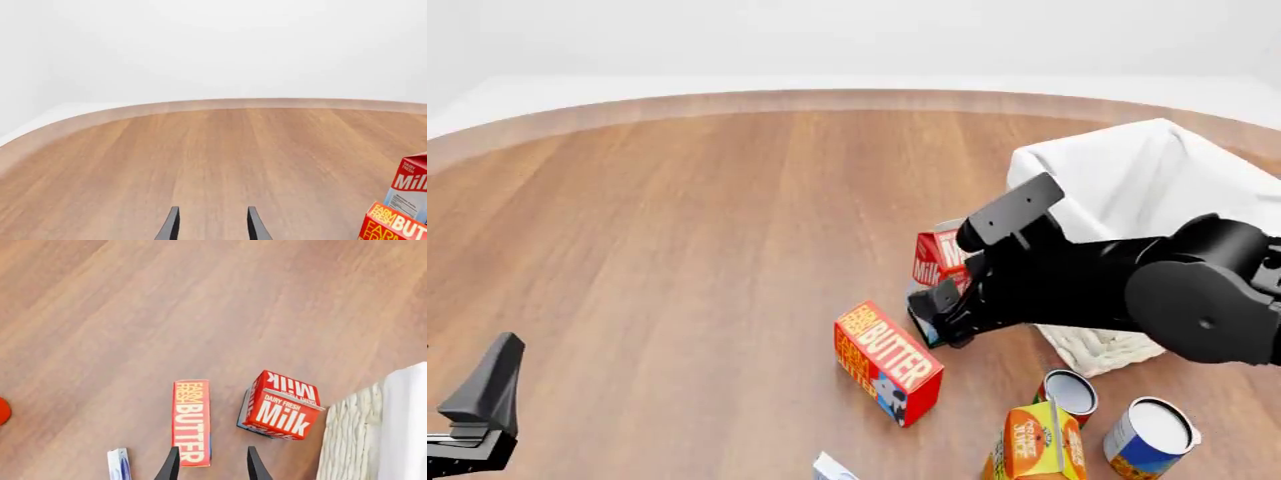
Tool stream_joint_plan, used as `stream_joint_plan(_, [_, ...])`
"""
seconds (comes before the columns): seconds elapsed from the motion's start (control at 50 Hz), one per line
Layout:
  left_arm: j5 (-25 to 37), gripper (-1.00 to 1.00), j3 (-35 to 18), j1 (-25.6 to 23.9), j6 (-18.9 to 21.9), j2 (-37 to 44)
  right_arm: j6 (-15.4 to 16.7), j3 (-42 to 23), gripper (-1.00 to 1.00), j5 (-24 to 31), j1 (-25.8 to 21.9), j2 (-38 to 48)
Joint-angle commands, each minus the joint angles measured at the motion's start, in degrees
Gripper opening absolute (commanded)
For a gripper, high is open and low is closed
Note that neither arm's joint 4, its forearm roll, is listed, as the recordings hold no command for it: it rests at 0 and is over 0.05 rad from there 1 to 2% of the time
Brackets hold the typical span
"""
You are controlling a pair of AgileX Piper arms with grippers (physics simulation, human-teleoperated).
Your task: Pick up the cream cheese box and the butter, and put them in the basket.
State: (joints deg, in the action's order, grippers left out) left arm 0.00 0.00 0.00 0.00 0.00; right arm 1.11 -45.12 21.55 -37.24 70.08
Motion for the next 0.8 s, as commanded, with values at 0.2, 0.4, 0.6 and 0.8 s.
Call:
stream_joint_plan(0.2, [0.0,1.0,0.0,0.0,0.0,0.0,-1.68,-0.79,1.0,-1.57,-1.56,4.39])
stream_joint_plan(0.4, [0.0,1.0,0.0,0.0,0.0,0.0,-1.9,-0.1,1.0,-3.13,-1.75,5.84])
stream_joint_plan(0.6, [0.0,1.0,0.0,0.0,0.0,0.0,-2.85,-0.07,1.0,-4.63,-2.86,8.37])
stream_joint_plan(0.8, [0.0,1.0,0.0,0.0,0.0,0.0,-3.29,-0.08,1.0,-5.94,-3.72,11.24])
